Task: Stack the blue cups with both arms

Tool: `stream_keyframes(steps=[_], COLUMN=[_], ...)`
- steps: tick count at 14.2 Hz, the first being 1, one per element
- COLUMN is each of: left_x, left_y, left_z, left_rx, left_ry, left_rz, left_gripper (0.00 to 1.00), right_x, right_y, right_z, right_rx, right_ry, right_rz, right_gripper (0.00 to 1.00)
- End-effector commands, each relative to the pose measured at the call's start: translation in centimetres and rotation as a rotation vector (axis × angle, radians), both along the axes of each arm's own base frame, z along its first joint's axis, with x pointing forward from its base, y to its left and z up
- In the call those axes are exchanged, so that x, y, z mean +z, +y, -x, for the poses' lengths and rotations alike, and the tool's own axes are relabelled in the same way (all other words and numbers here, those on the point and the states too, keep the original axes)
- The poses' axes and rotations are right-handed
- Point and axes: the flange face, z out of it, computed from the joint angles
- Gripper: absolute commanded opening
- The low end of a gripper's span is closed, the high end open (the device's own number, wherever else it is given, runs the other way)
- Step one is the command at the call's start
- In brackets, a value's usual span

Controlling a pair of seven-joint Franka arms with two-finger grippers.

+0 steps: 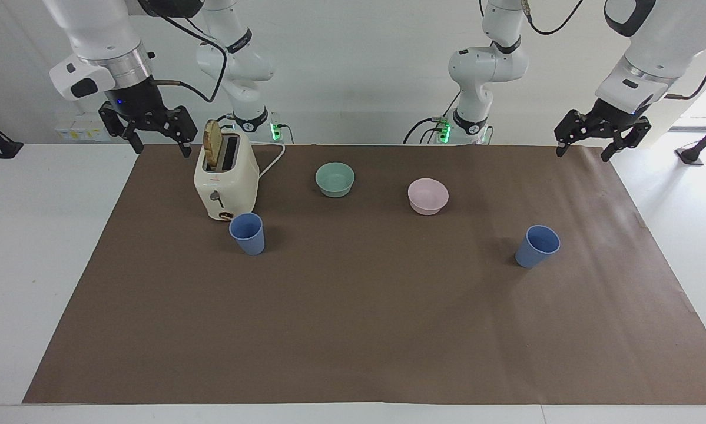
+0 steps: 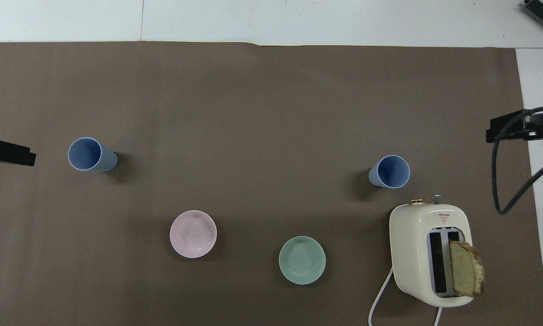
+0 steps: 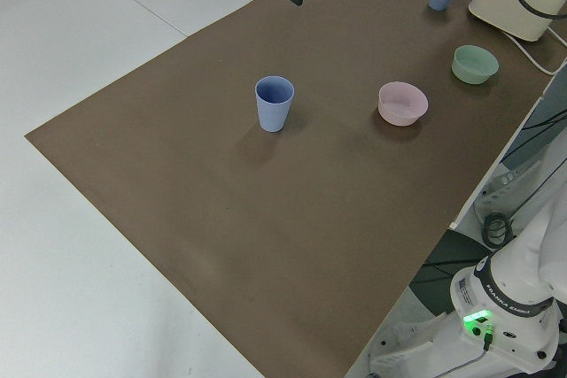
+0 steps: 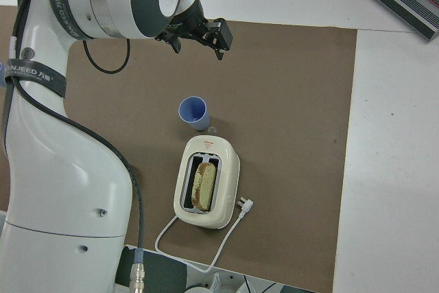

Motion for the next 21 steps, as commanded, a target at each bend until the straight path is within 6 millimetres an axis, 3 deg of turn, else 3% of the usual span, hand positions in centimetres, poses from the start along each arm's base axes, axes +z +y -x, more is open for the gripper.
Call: stream_keyframes(steps=[1,21], left_x=[0.4,0.3], left_y=[-0.2,0.7], left_z=[0.6,0.7], left_rx=[-0.006,0.0], left_ry=[0.008,0.008], left_rz=[0.01,0.007], left_gripper=[1.0,1.0], right_x=[-0.1,-0.1], right_y=[0.0,0.0], right_z=[0.3,0.3], right_rx=[-0.016,-0.016], right_ry=[-0.001,-0.001], right_rz=[-0.024,-0.024], right_gripper=[1.0,1.0])
